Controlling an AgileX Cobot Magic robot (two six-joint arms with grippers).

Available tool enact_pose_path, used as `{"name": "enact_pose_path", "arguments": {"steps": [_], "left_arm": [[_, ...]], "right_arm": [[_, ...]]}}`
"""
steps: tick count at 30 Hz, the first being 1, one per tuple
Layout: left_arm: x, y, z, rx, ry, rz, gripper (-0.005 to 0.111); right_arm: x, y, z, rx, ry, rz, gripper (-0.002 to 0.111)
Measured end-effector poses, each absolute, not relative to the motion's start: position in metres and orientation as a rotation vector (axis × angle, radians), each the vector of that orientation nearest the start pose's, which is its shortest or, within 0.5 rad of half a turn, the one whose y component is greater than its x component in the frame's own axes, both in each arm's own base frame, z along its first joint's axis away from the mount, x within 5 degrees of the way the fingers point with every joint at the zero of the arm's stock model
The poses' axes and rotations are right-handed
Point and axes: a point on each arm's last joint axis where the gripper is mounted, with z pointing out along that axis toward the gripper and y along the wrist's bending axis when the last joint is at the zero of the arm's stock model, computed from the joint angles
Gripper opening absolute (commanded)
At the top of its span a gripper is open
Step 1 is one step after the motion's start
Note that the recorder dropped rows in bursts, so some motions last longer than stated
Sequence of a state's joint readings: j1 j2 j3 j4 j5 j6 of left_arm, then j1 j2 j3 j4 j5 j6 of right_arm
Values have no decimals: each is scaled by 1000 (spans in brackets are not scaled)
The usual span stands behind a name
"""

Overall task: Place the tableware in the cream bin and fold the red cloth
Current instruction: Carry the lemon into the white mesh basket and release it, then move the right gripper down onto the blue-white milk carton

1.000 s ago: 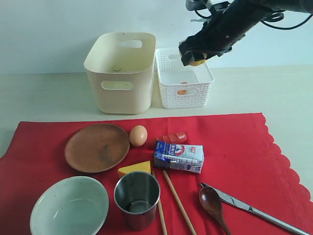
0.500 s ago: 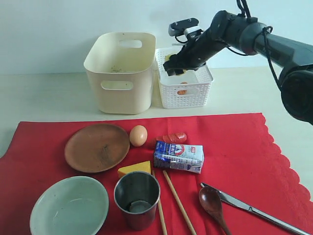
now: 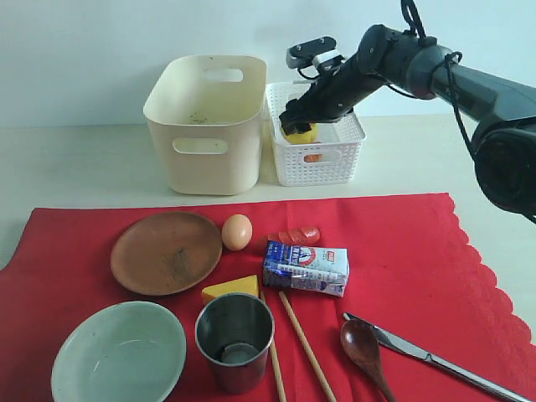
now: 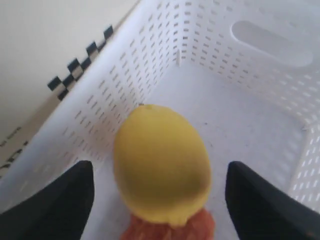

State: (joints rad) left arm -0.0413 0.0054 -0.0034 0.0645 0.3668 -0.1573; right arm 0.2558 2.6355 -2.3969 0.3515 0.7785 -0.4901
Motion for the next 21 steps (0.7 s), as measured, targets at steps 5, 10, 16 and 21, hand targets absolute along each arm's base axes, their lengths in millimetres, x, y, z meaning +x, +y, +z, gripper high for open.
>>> {"name": "enact_pose_path", "arguments": {"steps": [5,10,16,21], "left_arm": [[53,0,181,-68,1851,-75,0],[53,0,181,-68,1851,-75,0],[53,0,181,-68,1851,-75,0],[53,0,181,-68,1851,-75,0]], "right_arm": [[547,168,161,-713,2361,338,73],[540,164,187,-690,2419,316,70],[525,157,226,-682,2485,291,70],[513,155,252,-685,2509,301,70]]}}
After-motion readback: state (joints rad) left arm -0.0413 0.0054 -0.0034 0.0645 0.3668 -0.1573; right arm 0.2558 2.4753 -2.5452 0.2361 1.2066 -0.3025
